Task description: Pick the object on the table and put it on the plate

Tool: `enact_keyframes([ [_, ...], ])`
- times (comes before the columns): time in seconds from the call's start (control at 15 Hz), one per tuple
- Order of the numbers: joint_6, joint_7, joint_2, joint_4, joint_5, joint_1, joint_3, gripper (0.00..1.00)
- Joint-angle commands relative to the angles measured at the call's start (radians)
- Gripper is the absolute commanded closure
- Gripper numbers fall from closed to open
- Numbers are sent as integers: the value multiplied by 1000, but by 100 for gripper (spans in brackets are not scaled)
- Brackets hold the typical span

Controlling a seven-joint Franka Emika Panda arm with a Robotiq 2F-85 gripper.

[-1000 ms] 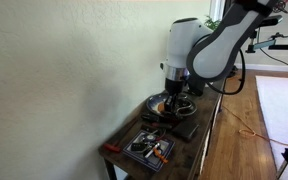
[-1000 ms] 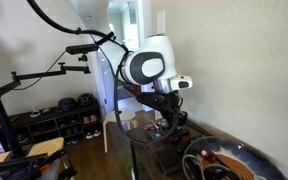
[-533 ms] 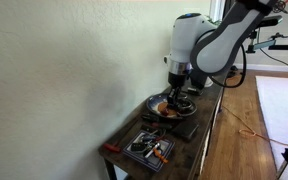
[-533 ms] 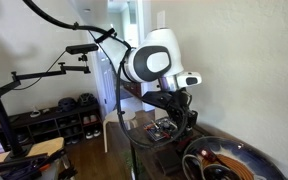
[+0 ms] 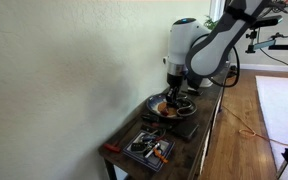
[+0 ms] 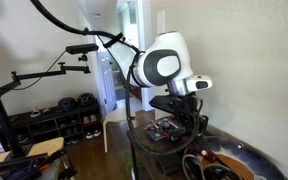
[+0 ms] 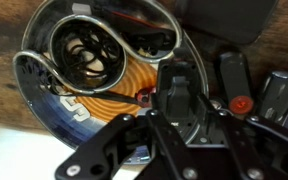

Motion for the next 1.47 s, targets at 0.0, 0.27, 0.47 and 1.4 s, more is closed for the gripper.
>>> enact_keyframes([
  [0.0, 14, 22, 72, 72, -3, 0, -14, 86],
  [0.27, 5, 10, 136, 146, 17, -5, -12, 86],
  [0.47, 1, 1, 179, 194, 33, -12, -5, 86],
  [1.4, -13, 0, 268, 285, 66, -1, 6, 1],
])
